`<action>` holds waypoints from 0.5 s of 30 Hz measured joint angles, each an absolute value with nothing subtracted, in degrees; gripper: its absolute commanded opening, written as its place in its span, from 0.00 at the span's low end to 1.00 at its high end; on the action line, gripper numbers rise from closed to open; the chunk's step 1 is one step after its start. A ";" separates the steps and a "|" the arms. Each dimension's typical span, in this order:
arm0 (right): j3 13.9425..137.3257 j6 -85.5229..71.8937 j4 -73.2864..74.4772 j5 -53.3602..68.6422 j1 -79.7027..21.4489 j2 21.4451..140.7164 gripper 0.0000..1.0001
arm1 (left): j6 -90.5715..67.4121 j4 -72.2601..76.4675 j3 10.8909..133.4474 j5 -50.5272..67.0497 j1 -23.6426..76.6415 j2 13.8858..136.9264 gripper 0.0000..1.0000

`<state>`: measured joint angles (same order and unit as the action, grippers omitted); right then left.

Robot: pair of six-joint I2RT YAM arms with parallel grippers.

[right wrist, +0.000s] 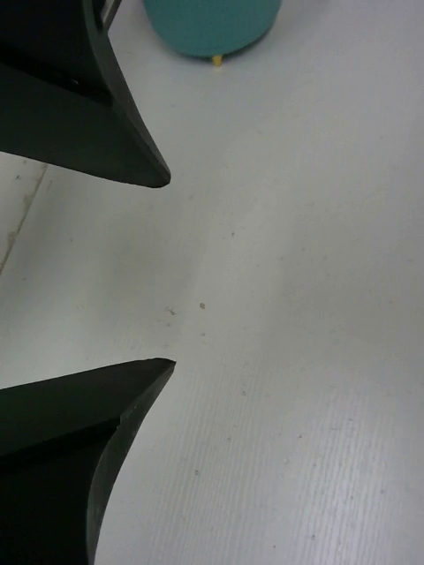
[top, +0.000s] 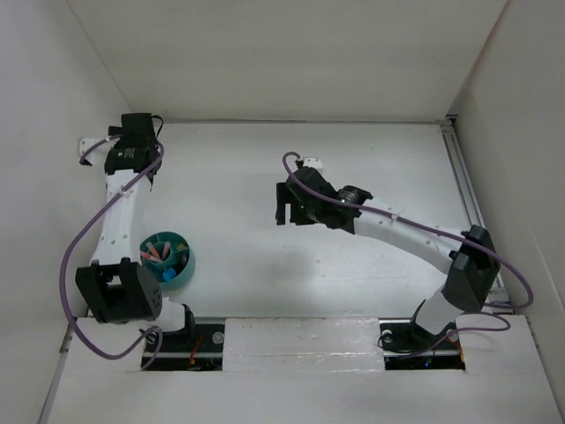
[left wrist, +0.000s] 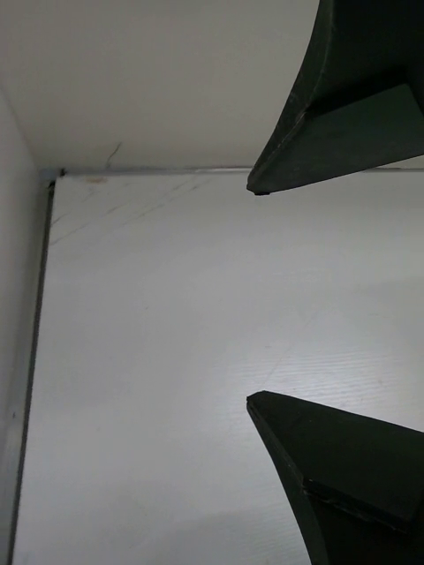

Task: Sort the stationery into containers
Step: Reset both arms

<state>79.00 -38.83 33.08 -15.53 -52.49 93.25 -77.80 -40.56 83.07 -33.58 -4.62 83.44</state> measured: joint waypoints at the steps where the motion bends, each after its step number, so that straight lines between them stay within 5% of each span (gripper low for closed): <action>1: 79.05 -38.81 33.08 -16.29 -52.49 92.18 0.87 | -74.06 -39.24 83.70 -31.97 -4.67 82.37 0.93; 3: 79.11 -38.65 33.39 -17.74 -52.49 89.43 0.99 | -67.75 -37.01 85.01 -28.51 -4.89 79.53 0.93; 15: 81.71 -36.16 38.72 -31.16 -52.07 66.63 0.99 | -41.12 -32.73 86.39 -13.50 -4.97 55.96 0.99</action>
<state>81.71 -36.16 38.72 -31.16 -52.07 66.63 -41.12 -32.73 86.39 -13.50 -4.97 55.96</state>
